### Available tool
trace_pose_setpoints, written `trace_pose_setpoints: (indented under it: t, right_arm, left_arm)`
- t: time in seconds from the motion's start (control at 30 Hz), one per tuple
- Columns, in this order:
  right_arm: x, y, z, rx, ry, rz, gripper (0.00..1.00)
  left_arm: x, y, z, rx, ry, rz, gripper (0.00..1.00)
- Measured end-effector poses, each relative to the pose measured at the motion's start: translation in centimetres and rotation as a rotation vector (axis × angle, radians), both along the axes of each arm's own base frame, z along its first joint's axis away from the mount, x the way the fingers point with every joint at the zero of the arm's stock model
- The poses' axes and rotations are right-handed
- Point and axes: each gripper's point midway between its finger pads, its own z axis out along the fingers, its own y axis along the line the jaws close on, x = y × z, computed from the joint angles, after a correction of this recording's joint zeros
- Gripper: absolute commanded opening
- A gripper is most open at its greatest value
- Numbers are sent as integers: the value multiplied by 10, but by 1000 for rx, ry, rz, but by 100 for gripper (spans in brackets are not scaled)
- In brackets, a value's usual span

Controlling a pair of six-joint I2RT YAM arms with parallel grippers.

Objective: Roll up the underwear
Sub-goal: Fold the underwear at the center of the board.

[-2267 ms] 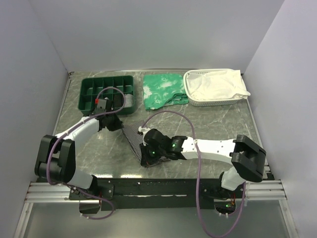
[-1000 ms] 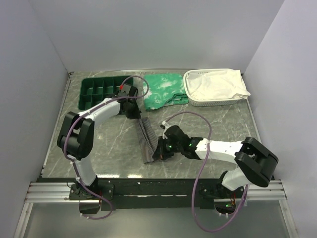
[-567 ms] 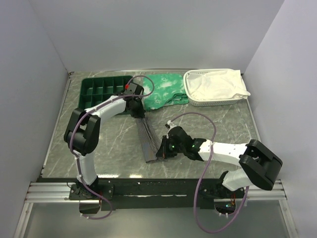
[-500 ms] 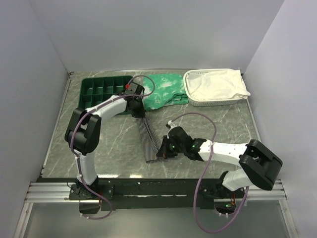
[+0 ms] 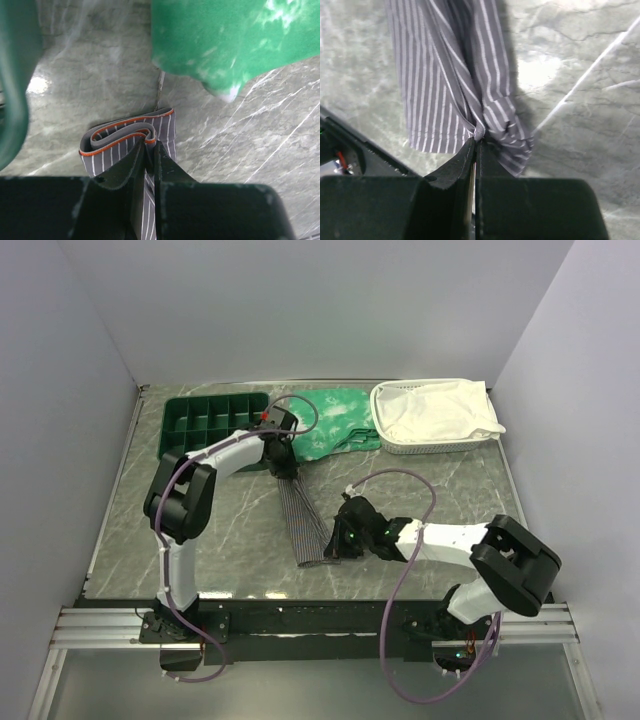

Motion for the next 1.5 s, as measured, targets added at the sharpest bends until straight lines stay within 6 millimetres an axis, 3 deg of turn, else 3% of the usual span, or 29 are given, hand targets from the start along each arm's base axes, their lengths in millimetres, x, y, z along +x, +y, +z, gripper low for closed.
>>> trace_pose_setpoints:
  t: [0.3,0.4,0.43,0.47,0.5,0.57,0.6,0.63,0.7,0.87,0.9,1.1,1.33,1.5]
  right_arm:
    - [4,-2,-5,-23,16,-28,8]
    - [6,-4,-5,-31,9,-47,21]
    - [7,-4,-5,-30,9,-55,36]
    - [8,-6,-4,-35,5,-65,44]
    - [9,-7,-2,-36,1,-78,47]
    - [11,-12,4,-35,-23,-100,48]
    - [13,-14,8,-31,-40,-110,49]
    - [14,-16,13,-25,-54,-120,54]
    - [17,-21,24,-9,-88,-149,56]
    - [27,-31,49,15,-173,-210,56]
    - [28,-32,50,14,-181,-213,55]
    - [29,-28,40,-32,-163,-172,51]
    - [37,-10,33,-81,-154,-87,49]
    - [44,5,39,-76,-170,-26,47]
  left_arm:
    - [3,-4,0,0,4,-2,19]
    - [4,-5,2,-2,1,1,30]
    - [4,-5,2,-3,2,2,31]
    - [5,-5,2,-3,1,1,33]
    - [5,-5,3,-4,-1,2,42]
    - [7,-6,5,-7,-7,1,48]
    - [8,-7,6,-9,-12,0,56]
    - [10,-7,8,-11,-16,2,59]
    - [12,-9,11,-16,-26,1,68]
    - [18,-12,18,-27,-48,1,72]
    - [19,-12,19,-28,-53,2,78]
    - [21,-9,35,-26,-87,4,80]
    - [14,6,82,-40,-195,31,81]
    - [-2,26,79,-27,-194,50,81]
